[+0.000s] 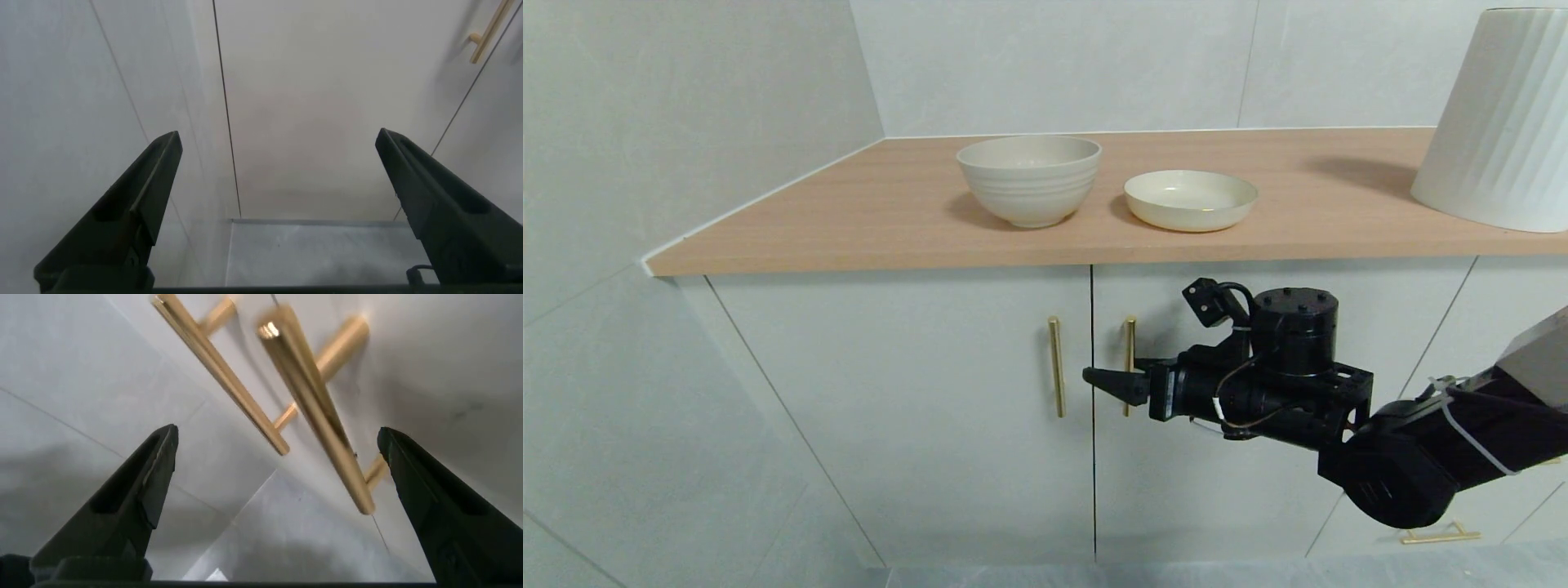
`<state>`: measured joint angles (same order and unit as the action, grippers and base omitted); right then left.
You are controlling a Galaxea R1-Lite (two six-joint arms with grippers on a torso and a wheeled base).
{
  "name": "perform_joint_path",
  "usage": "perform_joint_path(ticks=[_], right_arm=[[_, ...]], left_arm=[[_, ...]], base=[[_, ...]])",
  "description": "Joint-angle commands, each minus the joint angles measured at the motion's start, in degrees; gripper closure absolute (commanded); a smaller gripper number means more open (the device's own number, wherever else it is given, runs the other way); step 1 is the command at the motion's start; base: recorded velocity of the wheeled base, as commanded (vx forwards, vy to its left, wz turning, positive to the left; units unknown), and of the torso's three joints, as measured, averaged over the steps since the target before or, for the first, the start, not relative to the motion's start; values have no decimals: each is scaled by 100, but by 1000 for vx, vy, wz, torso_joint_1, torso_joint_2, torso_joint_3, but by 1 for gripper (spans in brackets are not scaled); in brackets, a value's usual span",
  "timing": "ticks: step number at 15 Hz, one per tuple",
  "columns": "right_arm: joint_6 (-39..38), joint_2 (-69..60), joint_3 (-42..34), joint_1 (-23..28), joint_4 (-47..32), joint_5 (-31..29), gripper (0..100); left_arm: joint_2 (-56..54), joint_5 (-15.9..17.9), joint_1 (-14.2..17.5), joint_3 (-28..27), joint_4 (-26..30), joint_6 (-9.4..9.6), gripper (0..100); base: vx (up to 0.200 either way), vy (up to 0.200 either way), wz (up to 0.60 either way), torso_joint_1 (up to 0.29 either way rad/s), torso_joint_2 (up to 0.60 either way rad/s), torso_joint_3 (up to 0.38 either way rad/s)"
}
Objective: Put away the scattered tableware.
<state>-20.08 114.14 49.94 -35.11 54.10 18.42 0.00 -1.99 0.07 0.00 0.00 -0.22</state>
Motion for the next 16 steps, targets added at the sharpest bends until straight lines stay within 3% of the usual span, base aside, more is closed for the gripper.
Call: perform_joint_path(ticks=[1,6,16], right_arm=[[-14,100,6,-14,21,4,0],[-365,144,-11,-128,408,12,0],[-383,-155,-178,-295,399,30,0]], left_arm=[[0,-3,1,0,0,-4,0],[0,-3,1,0,9,-4,0],[0,-3,1,0,9,-4,0]], base=[[0,0,0,0,0,0],[0,0,0,0,0,0],[0,0,0,0,0,0]])
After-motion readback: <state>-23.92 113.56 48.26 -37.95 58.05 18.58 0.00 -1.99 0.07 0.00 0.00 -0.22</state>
